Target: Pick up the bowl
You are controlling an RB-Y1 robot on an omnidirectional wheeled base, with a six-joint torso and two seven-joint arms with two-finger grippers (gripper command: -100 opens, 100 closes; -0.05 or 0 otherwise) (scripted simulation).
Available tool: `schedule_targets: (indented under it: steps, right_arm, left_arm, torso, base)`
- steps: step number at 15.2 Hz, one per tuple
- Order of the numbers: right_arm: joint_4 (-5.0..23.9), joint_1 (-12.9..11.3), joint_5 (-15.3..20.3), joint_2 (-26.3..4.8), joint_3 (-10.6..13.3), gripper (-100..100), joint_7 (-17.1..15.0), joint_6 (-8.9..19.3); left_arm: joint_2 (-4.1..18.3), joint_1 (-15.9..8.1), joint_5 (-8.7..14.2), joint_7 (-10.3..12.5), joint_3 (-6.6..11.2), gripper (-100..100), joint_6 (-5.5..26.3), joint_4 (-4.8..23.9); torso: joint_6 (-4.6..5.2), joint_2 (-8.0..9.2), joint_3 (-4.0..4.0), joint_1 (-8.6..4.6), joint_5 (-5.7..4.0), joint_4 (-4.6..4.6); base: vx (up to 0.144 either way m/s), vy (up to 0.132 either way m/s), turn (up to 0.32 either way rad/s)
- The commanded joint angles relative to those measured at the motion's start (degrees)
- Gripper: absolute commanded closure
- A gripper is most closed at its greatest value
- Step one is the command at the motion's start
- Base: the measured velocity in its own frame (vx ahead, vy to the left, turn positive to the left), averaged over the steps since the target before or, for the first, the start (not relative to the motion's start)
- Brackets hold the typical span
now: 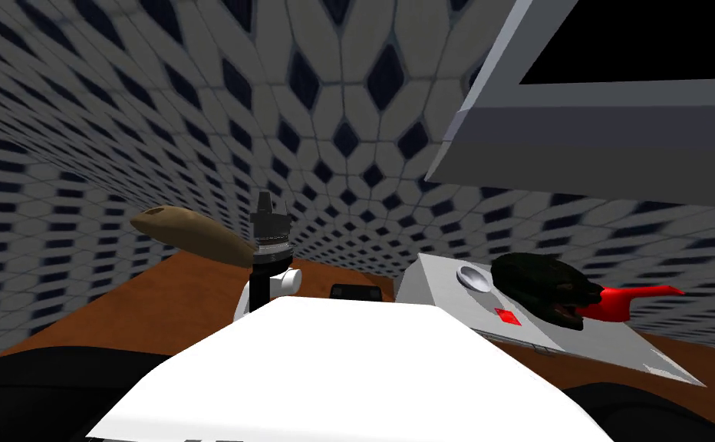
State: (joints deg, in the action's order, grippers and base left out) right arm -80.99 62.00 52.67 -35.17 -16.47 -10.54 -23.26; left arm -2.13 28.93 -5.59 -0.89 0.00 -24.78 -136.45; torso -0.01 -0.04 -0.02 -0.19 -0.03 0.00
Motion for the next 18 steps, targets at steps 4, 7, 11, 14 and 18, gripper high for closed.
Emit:
schedule_targets:
  steps: [4,7,11,14,18]
  right_arm:
    - [5.9,2.1,6.8,-1.9,-2.5,-100,-2.8,-0.7]
    - [8.4,2.8,10.1,-2.5,-3.6,-100,-3.9,-1.1]
    - [12.7,3.8,14.7,-3.2,-5.7,-100,-6.1,-2.2]
    - [15.3,4.2,18.3,-3.4,-6.7,-100,-7.1,-2.8]
    - [18.5,4.3,21.4,-3.4,-7.6,-100,-8.2,-3.4]
  left_arm:
    - [0.0,0.0,0.0,0.0,-0.01,0,0.0,0.0]
    - [0.0,0.0,0.0,0.0,-0.01,0,0.0,0.0]
    - [0.0,0.0,0.0,0.0,0.0,0,0.0,0.0]
    - [0.0,0.0,0.0,0.0,0.0,0,0.0,0.0]
    - [0.0,0.0,0.0,0.0,0.01,0,0.0,0.0]
  torso:
    - [-0.05,0.0,0.0,0.02,0.01,0.0]
    - [-0.08,-0.02,-0.01,-0.01,0.0,0.0]
    - [-0.03,-0.02,-0.01,0.0,0.0,0.0]
    - [-0.01,-0.04,-0.02,-0.02,-0.01,0.0]
    - [0.06,-0.03,-0.02,-0.02,-0.01,0.0]
  base:
    - [-0.01,0.009,0.461]
    - [-0.007,0.004,0.45]
    - [-0.005,0.003,0.36]
    - [-0.006,0.002,0.414]
    - [-0.004,0.0,0.255]
